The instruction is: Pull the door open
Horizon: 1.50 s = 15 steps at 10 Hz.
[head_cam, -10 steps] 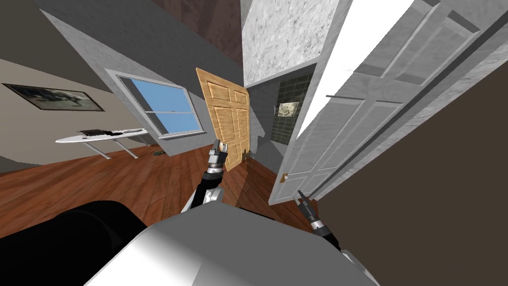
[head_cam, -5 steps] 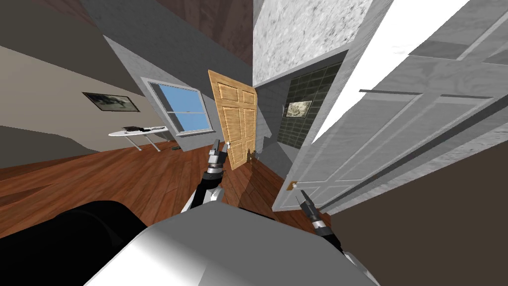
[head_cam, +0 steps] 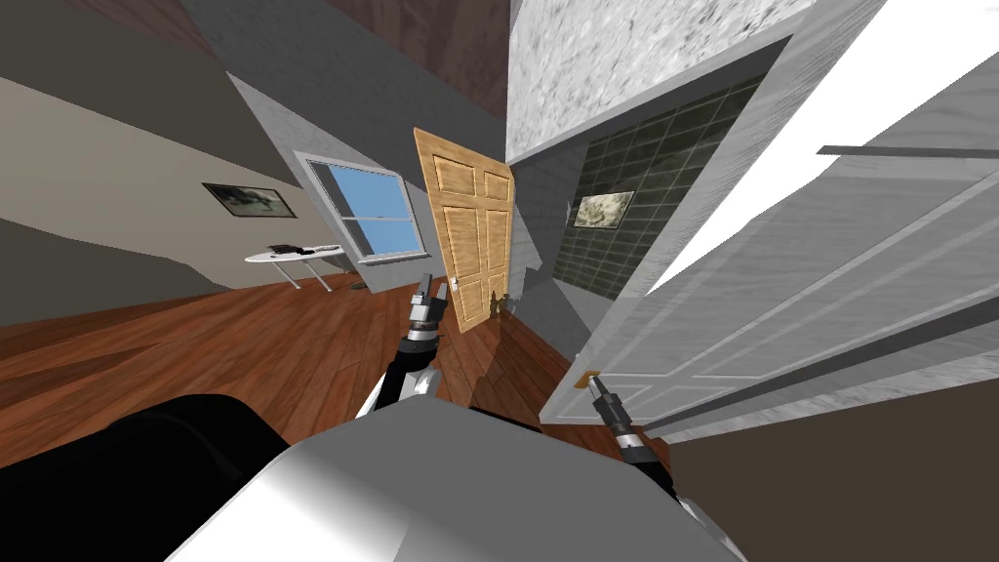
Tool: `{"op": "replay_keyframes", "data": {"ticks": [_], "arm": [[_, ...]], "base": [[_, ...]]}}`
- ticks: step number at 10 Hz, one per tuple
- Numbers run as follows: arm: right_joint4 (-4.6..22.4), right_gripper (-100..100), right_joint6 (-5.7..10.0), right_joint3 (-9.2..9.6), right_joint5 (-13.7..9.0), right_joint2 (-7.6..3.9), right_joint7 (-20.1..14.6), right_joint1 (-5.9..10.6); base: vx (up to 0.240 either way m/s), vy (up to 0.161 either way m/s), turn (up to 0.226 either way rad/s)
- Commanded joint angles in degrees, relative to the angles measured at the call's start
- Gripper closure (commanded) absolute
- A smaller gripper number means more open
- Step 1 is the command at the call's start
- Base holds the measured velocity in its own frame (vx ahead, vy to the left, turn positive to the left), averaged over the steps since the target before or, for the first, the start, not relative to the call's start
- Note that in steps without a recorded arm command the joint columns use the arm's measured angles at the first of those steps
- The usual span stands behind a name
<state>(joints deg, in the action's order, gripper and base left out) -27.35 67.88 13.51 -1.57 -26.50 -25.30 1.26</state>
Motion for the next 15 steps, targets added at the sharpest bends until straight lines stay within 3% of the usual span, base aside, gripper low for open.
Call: {"op": "replay_keyframes", "data": {"ticks": [1,4,7,8,11,13,15], "arm": [[-0.02,100,0.11,0.0,-0.01,-0.01,-0.03,-0.02],[-0.02,100,0.11,0.0,-0.01,-0.01,-0.03,-0.02],[1.09,100,4.04,1.03,0.45,-1.04,-0.37,-2.13],[1.09,100,4.04,1.03,0.45,-1.04,-0.37,-2.13],[2.25,100,8.53,2.08,0.89,-2.24,-0.76,-4.4],[2.25,100,8.53,2.08,0.89,-2.24,-0.76,-4.4],[3.06,100,11.69,2.82,1.2,-3.08,-1.03,-6.0]], "base": [[-0.015,-0.007,0.012],[-0.003,-0.001,0.0],[-0.032,-0.027,0.041],[-0.034,-0.023,-0.002],[-0.046,-0.035,0.035],[-0.027,-0.028,0.0],[-0.022,-0.027,0.047]]}}
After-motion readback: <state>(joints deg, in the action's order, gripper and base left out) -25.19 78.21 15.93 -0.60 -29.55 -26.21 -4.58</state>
